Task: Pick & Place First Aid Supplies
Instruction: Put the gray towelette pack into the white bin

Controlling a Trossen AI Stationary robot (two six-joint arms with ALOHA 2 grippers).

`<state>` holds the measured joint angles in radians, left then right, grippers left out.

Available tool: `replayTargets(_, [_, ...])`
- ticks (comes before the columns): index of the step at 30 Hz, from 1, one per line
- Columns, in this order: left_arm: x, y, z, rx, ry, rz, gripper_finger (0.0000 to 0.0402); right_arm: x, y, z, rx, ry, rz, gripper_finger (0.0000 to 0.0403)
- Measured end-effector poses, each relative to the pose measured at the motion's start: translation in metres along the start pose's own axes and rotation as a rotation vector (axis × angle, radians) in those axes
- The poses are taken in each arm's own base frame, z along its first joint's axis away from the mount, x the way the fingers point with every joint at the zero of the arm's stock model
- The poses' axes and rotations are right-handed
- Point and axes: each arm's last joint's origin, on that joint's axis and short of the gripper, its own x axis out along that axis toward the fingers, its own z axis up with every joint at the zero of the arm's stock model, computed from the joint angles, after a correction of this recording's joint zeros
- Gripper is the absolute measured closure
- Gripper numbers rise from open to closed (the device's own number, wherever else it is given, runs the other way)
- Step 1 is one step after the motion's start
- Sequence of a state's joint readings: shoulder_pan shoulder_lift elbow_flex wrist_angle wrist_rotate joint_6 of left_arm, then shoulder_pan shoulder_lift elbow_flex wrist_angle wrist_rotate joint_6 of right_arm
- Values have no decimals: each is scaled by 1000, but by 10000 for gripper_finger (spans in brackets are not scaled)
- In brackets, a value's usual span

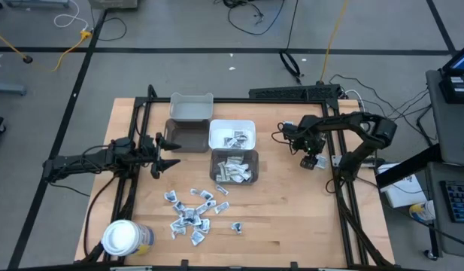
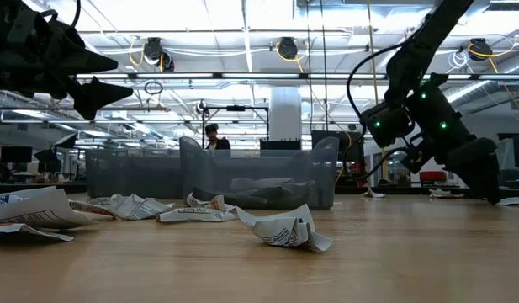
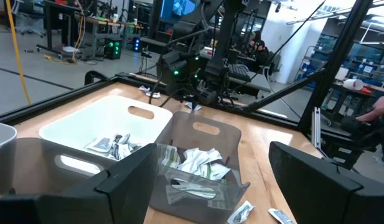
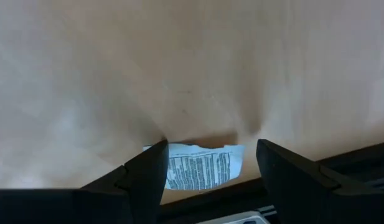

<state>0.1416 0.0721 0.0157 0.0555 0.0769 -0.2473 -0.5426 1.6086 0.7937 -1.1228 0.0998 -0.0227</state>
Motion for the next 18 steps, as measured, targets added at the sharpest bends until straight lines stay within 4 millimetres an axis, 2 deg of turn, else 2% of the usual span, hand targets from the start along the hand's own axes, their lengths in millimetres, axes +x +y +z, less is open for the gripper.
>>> replayTargets(7, [0,0,0,0,-1,0,91,5,-14,1,61,-15,108,167])
replayTargets(10, [0,0,0,0,0,0,91,7,-13,2,58,-6,127,186])
replayTargets(14, [0,0,0,0,0,0,91,8,-13,3,53,6,135,249])
replayTargets(18, [0,0,0,0,0,0,91,9,-13,3,51,9,137,340])
